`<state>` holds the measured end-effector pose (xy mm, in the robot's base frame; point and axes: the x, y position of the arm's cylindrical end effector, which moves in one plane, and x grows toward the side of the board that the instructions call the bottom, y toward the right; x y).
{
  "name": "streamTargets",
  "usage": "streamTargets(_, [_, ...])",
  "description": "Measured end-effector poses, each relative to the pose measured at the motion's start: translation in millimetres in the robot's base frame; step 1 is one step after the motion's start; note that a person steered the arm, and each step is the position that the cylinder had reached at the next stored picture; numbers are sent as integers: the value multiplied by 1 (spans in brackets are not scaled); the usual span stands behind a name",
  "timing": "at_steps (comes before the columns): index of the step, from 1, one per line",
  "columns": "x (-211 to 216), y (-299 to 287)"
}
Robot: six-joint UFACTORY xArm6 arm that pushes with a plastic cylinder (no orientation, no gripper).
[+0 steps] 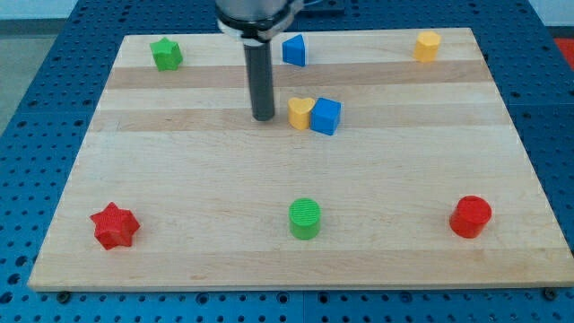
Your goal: Move your arm to the top left
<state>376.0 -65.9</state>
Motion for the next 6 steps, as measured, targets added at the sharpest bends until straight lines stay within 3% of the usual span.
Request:
streamTargets(3, [-54,-196])
streamTargets(4, [-85,-216])
streamTargets(6, [-132,-201])
